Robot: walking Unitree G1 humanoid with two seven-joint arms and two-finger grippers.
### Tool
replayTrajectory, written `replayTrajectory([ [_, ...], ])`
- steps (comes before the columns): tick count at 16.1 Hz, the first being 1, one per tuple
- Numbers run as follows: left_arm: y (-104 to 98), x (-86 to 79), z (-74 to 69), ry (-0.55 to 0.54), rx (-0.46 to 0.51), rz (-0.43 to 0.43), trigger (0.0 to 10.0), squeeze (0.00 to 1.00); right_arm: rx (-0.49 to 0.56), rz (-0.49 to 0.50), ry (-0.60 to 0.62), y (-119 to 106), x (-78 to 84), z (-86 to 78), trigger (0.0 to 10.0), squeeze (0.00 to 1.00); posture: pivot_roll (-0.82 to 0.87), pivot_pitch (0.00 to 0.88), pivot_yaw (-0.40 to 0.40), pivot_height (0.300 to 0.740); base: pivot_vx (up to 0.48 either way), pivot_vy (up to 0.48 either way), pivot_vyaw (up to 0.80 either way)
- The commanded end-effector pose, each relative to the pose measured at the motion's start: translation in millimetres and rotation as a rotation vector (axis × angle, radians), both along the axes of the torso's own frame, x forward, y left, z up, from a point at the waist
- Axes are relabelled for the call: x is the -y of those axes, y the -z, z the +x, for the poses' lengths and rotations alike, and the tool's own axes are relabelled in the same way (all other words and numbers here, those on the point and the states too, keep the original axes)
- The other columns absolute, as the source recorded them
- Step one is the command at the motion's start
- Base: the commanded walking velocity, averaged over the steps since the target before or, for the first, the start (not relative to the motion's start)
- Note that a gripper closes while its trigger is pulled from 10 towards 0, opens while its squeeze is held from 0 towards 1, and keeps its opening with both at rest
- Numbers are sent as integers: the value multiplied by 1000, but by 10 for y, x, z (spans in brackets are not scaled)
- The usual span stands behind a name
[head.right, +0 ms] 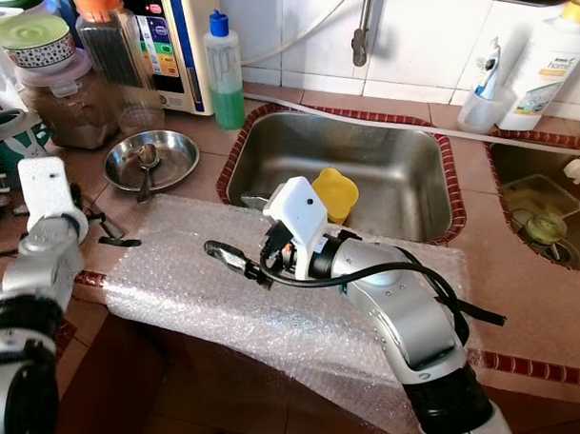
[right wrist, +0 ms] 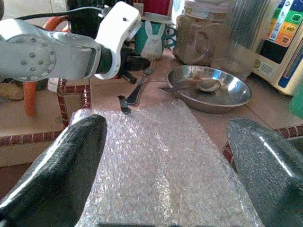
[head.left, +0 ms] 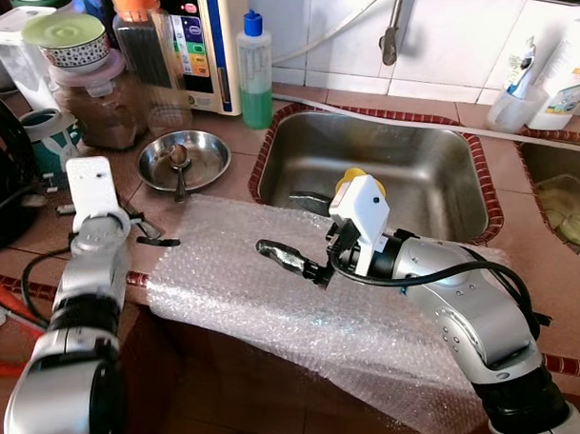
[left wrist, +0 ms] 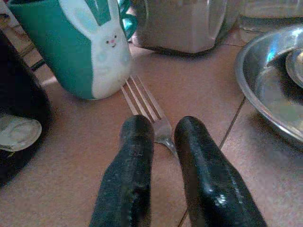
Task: Kitchen organization
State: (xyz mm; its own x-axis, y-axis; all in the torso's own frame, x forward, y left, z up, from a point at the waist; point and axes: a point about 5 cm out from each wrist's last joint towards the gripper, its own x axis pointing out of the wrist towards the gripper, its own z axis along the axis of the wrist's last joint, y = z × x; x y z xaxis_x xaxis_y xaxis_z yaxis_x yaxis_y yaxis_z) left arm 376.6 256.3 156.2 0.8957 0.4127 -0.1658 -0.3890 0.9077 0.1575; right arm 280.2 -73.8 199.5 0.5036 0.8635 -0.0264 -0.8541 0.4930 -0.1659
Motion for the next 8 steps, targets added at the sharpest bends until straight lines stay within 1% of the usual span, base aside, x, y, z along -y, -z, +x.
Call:
replayTrajectory([
  [1, -8, -7, 26, -24, -29, -22, 10000, 1000, 10, -1, -7, -15, -7, -11, 10000, 0, 26, 89, 11, 740, 0, 0, 0],
  [5, -18, 40, 71, -40, -44, -74, 10000, 1000, 8, -1, -5, -11, -13, -18, 10000, 0, 26, 94, 17, 740, 0, 0, 0],
  [6, -12, 44, 73, -56, -54, -77, 10000, 1000, 8, 0, -4, -12, -14, -17, 10000, 0, 25, 94, 17, 740, 0, 0, 0],
  [8, 6, 83, 86, -52, -63, -90, 10000, 1000, 9, 2, -3, -16, -18, -19, 10000, 0, 23, 95, 20, 740, 0, 0, 0],
])
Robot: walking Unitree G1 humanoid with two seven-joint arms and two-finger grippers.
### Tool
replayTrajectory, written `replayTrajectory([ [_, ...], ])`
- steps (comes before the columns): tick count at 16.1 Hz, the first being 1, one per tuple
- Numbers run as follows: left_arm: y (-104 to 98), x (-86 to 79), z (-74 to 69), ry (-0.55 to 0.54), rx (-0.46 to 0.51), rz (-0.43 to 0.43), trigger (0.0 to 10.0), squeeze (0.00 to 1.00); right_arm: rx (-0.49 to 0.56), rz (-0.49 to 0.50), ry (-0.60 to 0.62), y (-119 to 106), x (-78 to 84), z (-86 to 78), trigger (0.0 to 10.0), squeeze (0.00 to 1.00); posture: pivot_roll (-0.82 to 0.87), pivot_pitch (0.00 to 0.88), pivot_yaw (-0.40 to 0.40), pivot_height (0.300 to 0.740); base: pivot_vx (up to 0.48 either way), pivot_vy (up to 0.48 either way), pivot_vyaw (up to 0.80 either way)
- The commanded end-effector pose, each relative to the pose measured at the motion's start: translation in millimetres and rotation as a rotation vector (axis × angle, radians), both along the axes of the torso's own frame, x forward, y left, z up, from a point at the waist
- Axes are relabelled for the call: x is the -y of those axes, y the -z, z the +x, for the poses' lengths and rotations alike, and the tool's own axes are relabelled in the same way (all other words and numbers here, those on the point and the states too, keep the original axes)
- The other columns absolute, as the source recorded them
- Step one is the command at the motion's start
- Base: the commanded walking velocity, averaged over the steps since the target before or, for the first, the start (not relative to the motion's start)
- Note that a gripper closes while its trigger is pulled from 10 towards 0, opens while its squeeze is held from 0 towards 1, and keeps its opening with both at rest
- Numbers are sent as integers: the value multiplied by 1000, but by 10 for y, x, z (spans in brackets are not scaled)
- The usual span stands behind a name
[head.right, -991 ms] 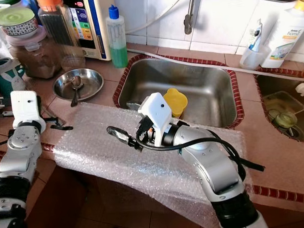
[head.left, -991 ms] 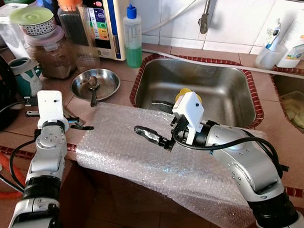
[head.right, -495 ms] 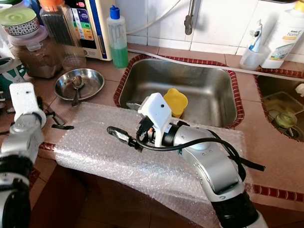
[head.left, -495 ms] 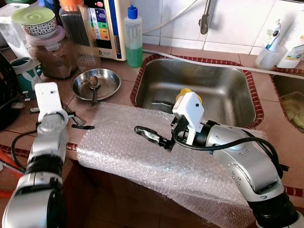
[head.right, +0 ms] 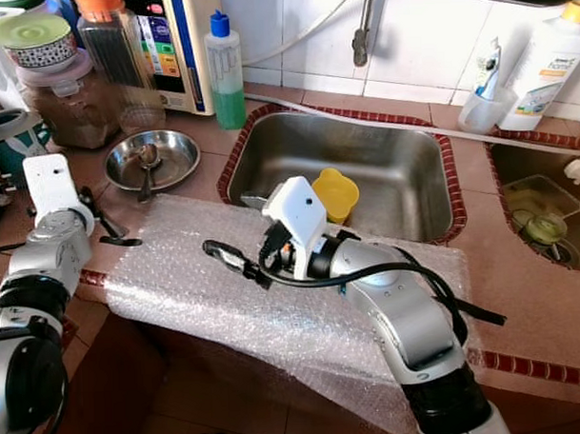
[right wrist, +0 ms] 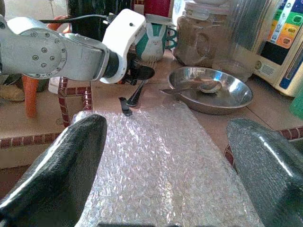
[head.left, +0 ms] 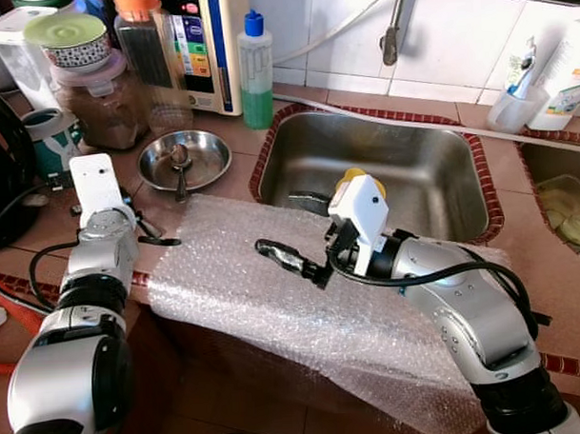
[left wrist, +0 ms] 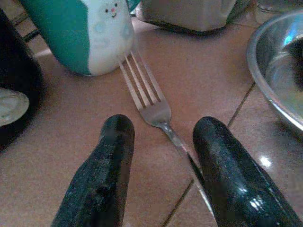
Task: Kitchen organization
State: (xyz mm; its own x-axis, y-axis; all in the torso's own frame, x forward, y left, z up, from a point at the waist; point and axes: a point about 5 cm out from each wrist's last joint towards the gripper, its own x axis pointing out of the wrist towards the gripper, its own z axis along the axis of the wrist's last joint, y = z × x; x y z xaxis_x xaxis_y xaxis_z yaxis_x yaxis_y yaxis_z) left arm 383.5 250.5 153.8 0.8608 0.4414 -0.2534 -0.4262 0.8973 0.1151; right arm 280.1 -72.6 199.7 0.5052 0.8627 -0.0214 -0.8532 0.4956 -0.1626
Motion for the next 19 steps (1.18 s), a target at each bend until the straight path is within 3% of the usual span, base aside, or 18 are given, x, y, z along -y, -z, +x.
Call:
replayTrajectory([
  [1, 7, 32, 16, -5, -14, -18, 10000, 1000, 10, -4, -3, -13, -2, -18, 10000, 0, 22, 95, 21, 740, 0, 0, 0],
  [7, 65, 152, 37, 12, -55, -11, 10000, 1000, 8, -1, 0, -8, -1, -24, 10000, 0, 20, 97, 26, 740, 0, 0, 0],
  [8, 118, 159, 21, 14, -83, -18, 10000, 843, 9, 0, 1, -10, -4, -26, 10000, 0, 17, 98, 26, 740, 0, 0, 0],
  [9, 149, 154, 8, 13, -93, -15, 10000, 0, 8, -1, 2, -8, -1, -29, 10000, 0, 15, 99, 27, 740, 0, 0, 0],
  [13, 281, 150, -44, 25, -157, -7, 10000, 0, 6, -2, 7, -4, 15, -31, 10000, 0, 17, 102, 30, 740, 0, 0, 0],
  [14, 310, 150, -57, 25, -164, -18, 8706, 0, 6, -2, 8, -3, 13, -30, 10000, 0, 17, 103, 30, 740, 0, 0, 0],
  [16, 339, 106, -82, 7, -173, -11, 1412, 0, 6, 1, 8, -3, 7, -29, 10000, 0, 20, 103, 32, 740, 0, 0, 0],
  [17, 341, 92, -87, 9, -166, -5, 0, 0, 6, 1, 8, -2, 7, -30, 10000, 0, 19, 104, 33, 740, 0, 0, 0],
  [19, 355, 73, -99, 6, -176, 16, 0, 0, 6, 1, 10, -1, 9, -30, 10000, 0, 19, 105, 34, 740, 0, 0, 0],
])
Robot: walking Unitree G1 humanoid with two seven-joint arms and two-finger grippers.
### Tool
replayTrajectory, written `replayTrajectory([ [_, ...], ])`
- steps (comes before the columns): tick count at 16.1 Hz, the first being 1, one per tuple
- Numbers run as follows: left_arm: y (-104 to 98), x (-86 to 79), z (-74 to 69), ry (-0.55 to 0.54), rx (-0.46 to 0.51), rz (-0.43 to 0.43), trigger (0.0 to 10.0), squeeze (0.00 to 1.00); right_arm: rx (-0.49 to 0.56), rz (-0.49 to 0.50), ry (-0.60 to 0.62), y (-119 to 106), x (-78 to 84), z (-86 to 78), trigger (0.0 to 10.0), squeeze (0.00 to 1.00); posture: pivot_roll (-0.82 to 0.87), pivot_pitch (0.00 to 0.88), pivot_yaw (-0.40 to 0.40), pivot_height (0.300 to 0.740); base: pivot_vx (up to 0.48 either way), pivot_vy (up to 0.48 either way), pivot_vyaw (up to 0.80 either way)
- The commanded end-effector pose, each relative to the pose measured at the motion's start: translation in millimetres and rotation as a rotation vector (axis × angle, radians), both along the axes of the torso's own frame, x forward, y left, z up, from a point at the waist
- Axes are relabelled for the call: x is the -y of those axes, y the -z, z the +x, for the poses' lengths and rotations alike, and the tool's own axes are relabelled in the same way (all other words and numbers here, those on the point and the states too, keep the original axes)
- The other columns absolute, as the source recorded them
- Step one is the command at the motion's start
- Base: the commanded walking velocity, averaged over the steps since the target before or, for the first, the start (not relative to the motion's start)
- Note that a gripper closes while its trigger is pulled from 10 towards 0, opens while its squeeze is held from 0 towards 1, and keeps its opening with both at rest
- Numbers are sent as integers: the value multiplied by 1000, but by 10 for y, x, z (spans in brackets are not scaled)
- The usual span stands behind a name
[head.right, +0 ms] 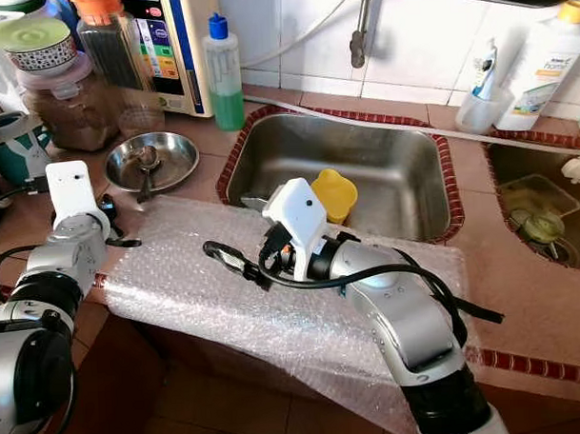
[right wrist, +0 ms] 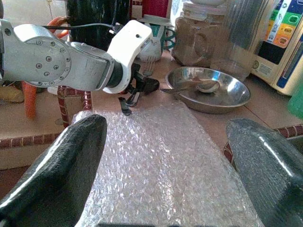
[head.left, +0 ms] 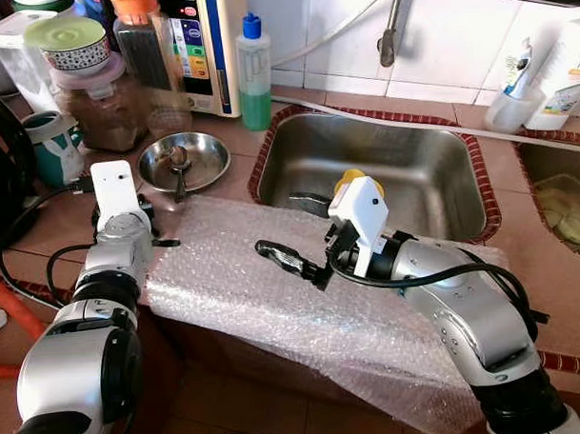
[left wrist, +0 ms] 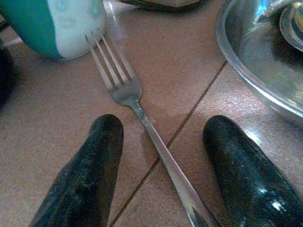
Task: Kitchen organization
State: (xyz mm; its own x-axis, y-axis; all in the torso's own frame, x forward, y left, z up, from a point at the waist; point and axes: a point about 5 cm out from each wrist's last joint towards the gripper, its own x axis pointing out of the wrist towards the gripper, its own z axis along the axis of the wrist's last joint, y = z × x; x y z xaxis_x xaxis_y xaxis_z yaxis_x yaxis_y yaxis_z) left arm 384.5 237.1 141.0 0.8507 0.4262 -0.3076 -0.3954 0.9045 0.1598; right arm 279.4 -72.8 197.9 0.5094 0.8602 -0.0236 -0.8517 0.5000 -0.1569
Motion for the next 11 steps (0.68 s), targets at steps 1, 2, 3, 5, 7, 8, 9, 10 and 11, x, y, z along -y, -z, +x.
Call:
replayTrajectory([
  [1, 232, -59, -112, -17, -102, 0, 0, 0, 11, -2, 6, -15, 8, -23, 10000, 0, 20, 105, 33, 740, 0, 0, 0],
  [2, 237, -59, -114, -16, -103, 0, 0, 0, 11, -2, 6, -15, 8, -24, 10000, 0, 21, 105, 33, 740, 0, 0, 0],
  [3, 244, -56, -116, -10, -102, 3, 0, 0, 11, -2, 6, -13, 8, -24, 10000, 0, 21, 106, 32, 740, 0, 0, 0],
  [5, 251, -50, -119, -9, -102, 8, 0, 0, 11, -2, 6, -12, 9, -24, 10000, 0, 21, 106, 32, 740, 0, 0, 0],
  [7, 273, -53, -130, -12, -108, 8, 0, 0, 11, -4, 8, -12, 15, -21, 10000, 0, 21, 105, 31, 740, 0, 0, 0],
  [8, 284, -48, -134, -9, -108, 3, 0, 0, 11, -4, 8, -12, 16, -21, 10000, 0, 21, 105, 31, 740, 0, 0, 0],
  [9, 302, -44, -142, -6, -111, -1, 0, 0, 11, -5, 8, -9, 15, -22, 10000, 0, 20, 103, 32, 740, 0, 0, 0],
  [10, 310, -37, -144, -4, -107, -11, 0, 0, 10, -6, 8, -10, 17, -21, 10000, 0, 19, 103, 31, 740, 0, 0, 0],
  [11, 316, -30, -145, -1, -106, -15, 0, 0, 10, -6, 7, -9, 17, -21, 10000, 0, 19, 103, 30, 740, 0, 0, 0],
])
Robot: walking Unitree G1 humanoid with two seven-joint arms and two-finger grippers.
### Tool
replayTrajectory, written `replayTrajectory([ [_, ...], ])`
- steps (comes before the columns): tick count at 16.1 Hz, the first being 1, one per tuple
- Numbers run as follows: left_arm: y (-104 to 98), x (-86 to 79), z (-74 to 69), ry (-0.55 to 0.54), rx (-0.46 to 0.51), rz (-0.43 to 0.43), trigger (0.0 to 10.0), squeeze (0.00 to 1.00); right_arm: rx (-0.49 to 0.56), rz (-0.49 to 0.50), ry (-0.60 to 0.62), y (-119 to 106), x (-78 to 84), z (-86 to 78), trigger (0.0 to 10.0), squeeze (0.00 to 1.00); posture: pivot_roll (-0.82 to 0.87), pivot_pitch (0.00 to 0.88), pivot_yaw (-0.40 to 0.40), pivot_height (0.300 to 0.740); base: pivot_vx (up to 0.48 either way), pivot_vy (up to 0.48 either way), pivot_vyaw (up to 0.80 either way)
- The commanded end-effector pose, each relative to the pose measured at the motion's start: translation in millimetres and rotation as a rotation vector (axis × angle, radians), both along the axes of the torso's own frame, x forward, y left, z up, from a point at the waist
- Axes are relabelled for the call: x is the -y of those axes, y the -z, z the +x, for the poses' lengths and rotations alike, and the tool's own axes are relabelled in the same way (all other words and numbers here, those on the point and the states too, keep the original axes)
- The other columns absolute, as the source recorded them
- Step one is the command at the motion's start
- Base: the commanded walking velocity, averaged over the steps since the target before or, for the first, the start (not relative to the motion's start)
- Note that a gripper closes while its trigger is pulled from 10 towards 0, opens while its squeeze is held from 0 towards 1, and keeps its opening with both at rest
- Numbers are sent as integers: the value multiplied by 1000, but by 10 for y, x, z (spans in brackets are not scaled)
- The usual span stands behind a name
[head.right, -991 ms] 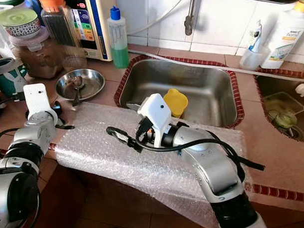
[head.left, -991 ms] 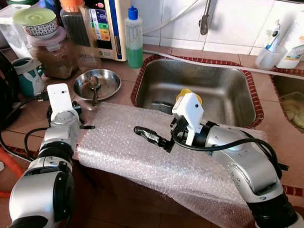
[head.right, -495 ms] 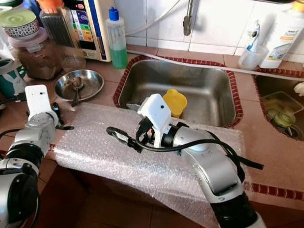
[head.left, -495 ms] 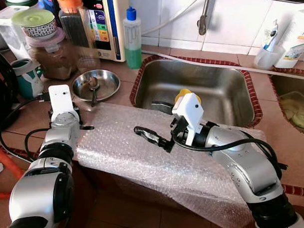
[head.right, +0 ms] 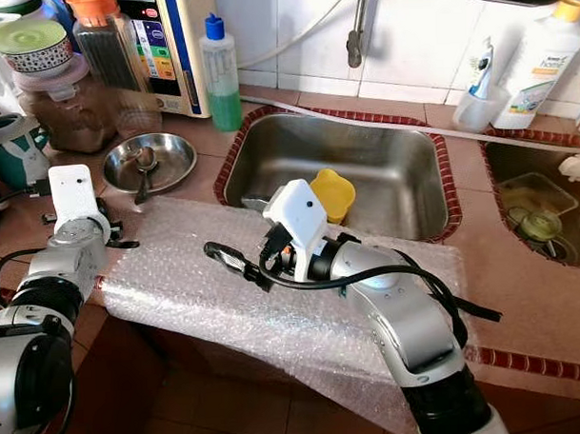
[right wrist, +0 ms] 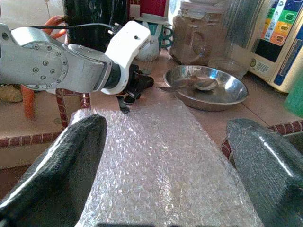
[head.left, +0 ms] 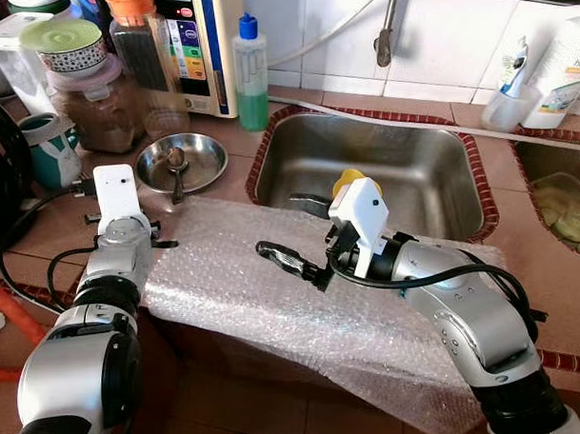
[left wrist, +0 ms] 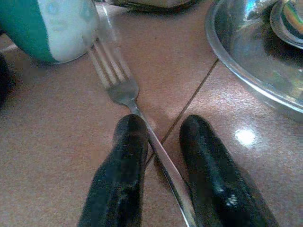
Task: Kitchen organization
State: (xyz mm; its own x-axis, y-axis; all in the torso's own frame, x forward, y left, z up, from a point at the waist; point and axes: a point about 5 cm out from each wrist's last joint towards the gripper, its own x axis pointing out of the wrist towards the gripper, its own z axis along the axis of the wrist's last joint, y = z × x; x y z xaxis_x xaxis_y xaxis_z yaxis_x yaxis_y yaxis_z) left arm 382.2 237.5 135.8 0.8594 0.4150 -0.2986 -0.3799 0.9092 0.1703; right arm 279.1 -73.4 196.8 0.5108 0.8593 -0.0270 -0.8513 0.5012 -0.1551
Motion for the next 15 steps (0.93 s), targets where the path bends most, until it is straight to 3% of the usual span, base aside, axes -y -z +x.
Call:
replayTrajectory([
  [1, 267, -25, -123, -19, -110, -27, 0, 0, 13, -5, 5, -19, 12, -18, 10000, 0, 19, 101, 29, 740, 0, 0, 0],
  [15, 239, -83, -133, -27, -60, -12, 0, 0, 19, -17, 1, -20, 23, -9, 10000, 0, 18, 96, 22, 740, 0, 0, 0],
])
